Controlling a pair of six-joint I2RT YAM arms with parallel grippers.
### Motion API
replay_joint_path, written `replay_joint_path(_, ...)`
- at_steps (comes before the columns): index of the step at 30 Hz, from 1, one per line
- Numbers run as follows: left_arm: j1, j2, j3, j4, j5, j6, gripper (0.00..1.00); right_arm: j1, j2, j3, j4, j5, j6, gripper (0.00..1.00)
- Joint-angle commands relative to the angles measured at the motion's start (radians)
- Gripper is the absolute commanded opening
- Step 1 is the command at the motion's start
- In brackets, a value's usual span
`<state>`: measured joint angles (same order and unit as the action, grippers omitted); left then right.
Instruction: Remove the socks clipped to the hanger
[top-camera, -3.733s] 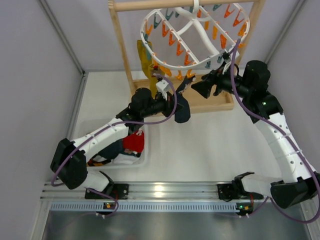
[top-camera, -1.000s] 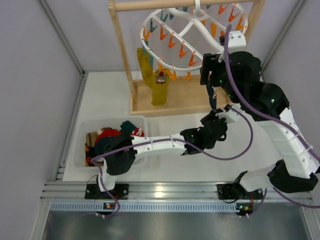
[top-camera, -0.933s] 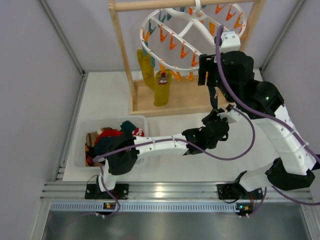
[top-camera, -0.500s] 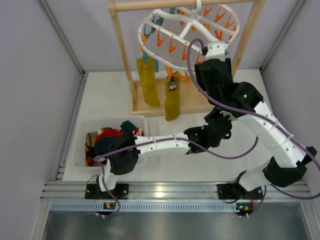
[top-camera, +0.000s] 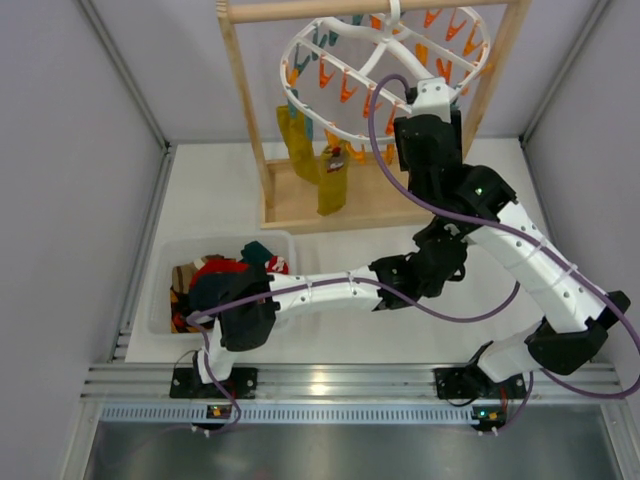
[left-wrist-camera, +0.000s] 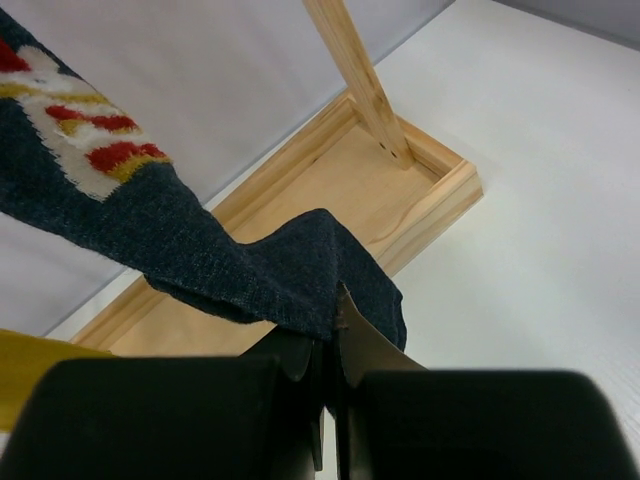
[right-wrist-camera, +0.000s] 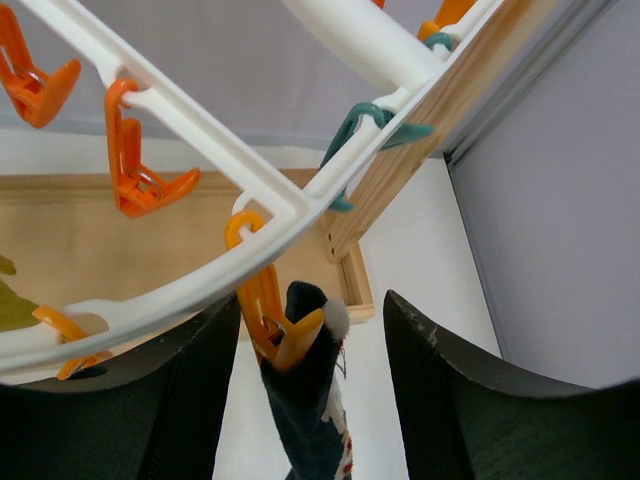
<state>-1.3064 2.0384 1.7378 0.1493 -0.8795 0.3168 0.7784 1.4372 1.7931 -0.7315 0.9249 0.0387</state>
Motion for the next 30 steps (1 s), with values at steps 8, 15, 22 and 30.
replay_joint_path(8,-0.027,0.035,0.078,0.019,0.019,0.007,0.0,-0.002,-0.005,-0.024,0.191,0.046,-0.061,0.56)
replay_joint_path(15,-0.028,0.046,0.091,0.021,0.02,0.01,0.0,0.005,0.003,-0.063,0.245,0.103,-0.085,0.51)
replay_joint_path(22,-0.028,0.054,0.103,0.019,0.024,0.016,0.0,0.042,-0.011,-0.124,0.31,0.14,-0.112,0.51)
replay_joint_path(30,-0.03,0.046,0.101,0.019,0.031,0.008,0.0,0.042,-0.008,-0.139,0.342,0.158,-0.132,0.55)
